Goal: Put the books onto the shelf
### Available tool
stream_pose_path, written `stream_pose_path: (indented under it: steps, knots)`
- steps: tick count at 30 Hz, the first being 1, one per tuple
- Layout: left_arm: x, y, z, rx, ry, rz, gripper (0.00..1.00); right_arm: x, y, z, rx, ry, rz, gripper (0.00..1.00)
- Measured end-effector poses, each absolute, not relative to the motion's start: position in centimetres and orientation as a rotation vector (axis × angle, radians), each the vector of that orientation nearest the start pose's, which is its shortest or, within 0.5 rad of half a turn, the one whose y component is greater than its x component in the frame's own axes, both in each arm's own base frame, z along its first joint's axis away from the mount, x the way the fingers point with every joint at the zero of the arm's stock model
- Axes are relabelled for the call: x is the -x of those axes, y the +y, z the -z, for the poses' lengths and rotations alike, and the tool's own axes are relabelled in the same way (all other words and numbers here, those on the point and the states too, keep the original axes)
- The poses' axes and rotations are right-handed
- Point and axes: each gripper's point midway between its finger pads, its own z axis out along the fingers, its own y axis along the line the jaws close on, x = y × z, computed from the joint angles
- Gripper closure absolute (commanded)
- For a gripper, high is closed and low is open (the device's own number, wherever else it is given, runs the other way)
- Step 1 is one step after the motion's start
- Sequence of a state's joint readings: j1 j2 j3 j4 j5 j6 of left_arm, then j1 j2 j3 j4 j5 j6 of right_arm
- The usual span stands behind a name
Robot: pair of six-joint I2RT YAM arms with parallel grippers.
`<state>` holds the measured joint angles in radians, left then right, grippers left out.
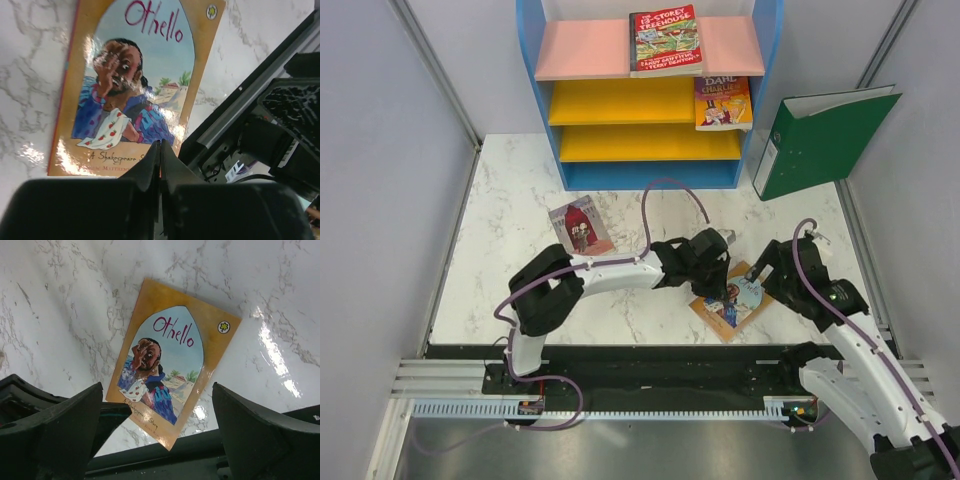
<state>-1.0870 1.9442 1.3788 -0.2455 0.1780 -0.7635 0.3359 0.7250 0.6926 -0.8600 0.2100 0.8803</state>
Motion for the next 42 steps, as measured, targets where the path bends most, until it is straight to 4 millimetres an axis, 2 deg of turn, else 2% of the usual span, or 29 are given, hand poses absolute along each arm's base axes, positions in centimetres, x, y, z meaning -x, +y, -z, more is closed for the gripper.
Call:
stream_pose_path:
  steps: [2, 5, 10, 12, 15, 20, 22, 23, 24, 26, 29, 31, 32, 33, 34, 36, 39, 42]
  knots:
    - [-17.0, -47.2, -7.8, -0.566, 2.613, 0.971, 0.98, -19.2, 6.2, -12.8, -0.771, 2.338, -0.289, 0.03]
    - [-16.1, -46.5, -6.3, -0.6, 2.668, 0.915, 0.98, -18.3, 6.3, -12.1, -0.829, 2.34, -0.317, 0.03]
    - [-16.0, -45.1, -3.7, -0.593, 2.75, 0.819, 0.98, -15.9, 6.7, -8.3, -0.928, 2.428, -0.332, 0.02]
    - [-16.0, -44.8, -3.1, -0.591, 2.769, 0.797, 0.98, -15.0, 6.9, -6.8, -0.962, 2.476, -0.331, 0.03]
    - [-15.9, -44.5, -2.8, -0.589, 2.783, 0.782, 0.98, -14.3, 7.3, -5.4, -1.004, 2.516, -0.338, 0.03]
    - [-16.3, -44.3, -2.8, -0.578, 2.789, 0.774, 0.98, -14.8, 8.5, -3.5, -1.041, 2.556, -0.38, 0.03]
    - [-16.5, -44.1, -2.8, -0.567, 2.792, 0.77, 0.95, -15.0, 8.9, -2.9, -1.045, 2.574, -0.393, 0.03]
    - [-16.8, -44.0, -2.8, -0.558, 2.791, 0.764, 0.87, -15.2, 9.1, -2.8, -1.046, 2.578, -0.403, 0.03]
    - [-17.0, -43.9, -2.7, -0.552, 2.79, 0.759, 0.83, -15.7, 9.3, -2.9, -1.038, 2.566, -0.424, 0.04]
    - [-17.6, -43.6, -2.7, -0.527, 2.793, 0.745, 0.8, -16.5, 9.6, -3.0, -1.021, 2.549, -0.444, 0.04]
    - [-18.5, -43.0, -2.5, -0.488, 2.801, 0.721, 0.81, -17.2, 9.6, -3.2, -0.985, 2.541, -0.438, 0.07]
    - [-19.2, -42.6, -2.5, -0.465, 2.804, 0.715, 0.83, -17.8, 9.6, -3.6, -0.955, 2.526, -0.433, 0.18]
    - [-19.4, -42.5, -2.5, -0.456, 2.806, 0.714, 0.85, -18.1, 9.5, -3.9, -0.942, 2.516, -0.432, 0.37]
    - [-19.7, -42.3, -2.5, -0.443, 2.809, 0.711, 0.85, -18.6, 9.5, -4.2, -0.926, 2.501, -0.431, 0.74]
    - [-19.8, -42.2, -2.4, -0.436, 2.813, 0.708, 0.86, -19.0, 9.4, -4.5, -0.909, 2.486, -0.427, 0.84]
    - [-20.0, -42.2, -2.2, -0.423, 2.826, 0.711, 0.87, -19.6, 9.2, -5.0, -0.897, 2.458, -0.421, 0.93]
    - [-20.2, -42.6, -2.2, -0.414, 2.832, 0.724, 0.86, -20.1, 9.3, -5.7, -0.885, 2.424, -0.44, 0.99]
    - [-20.2, -42.7, -2.2, -0.413, 2.836, 0.733, 0.82, -20.3, 9.3, -6.1, -0.869, 2.405, -0.456, 1.0]
